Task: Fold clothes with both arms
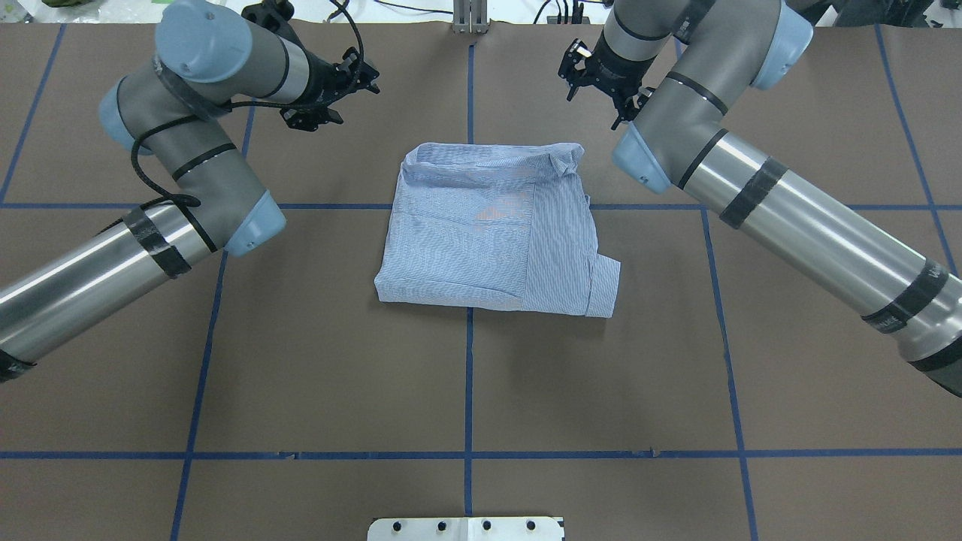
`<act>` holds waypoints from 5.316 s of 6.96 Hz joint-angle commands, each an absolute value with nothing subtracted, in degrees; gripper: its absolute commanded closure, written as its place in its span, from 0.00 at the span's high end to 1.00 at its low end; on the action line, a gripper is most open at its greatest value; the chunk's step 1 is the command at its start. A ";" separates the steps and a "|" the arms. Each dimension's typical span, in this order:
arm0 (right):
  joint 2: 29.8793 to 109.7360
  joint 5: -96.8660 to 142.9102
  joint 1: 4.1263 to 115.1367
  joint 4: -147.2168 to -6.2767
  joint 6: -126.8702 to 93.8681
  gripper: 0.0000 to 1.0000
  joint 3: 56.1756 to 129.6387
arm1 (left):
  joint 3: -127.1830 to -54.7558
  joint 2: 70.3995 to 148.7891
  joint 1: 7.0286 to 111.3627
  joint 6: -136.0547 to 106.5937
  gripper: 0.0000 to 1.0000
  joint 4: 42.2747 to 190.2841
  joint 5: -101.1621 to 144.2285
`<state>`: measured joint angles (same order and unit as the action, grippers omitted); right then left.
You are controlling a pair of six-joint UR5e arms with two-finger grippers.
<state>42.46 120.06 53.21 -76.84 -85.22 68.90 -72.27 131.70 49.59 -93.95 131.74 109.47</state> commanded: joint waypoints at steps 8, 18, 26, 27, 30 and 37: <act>61.16 133.59 79.43 -84.68 -21.19 1.00 70.75 | -79.28 102.86 79.16 -13.36 0.90 128.95 127.26; 82.80 134.21 81.56 -85.43 -14.41 1.00 88.85 | -93.95 92.37 84.20 -7.12 0.99 111.09 131.04; 85.87 132.46 81.48 -85.08 -15.21 1.00 90.44 | -94.04 91.58 84.20 -7.12 0.99 111.18 134.38; 85.96 129.41 81.13 -85.08 -15.03 1.00 90.44 | -93.87 91.32 84.20 -7.12 0.99 111.18 134.38; 85.43 128.58 79.99 -85.69 -14.24 1.00 90.61 | -94.49 91.40 84.11 -7.12 0.99 111.18 134.47; 85.78 130.34 75.61 -86.31 -12.57 1.00 91.31 | -96.24 90.01 84.20 -6.59 0.99 111.44 134.47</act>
<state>85.73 130.42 77.67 -86.20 -12.19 90.91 -95.71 90.86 84.21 -6.74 111.30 134.51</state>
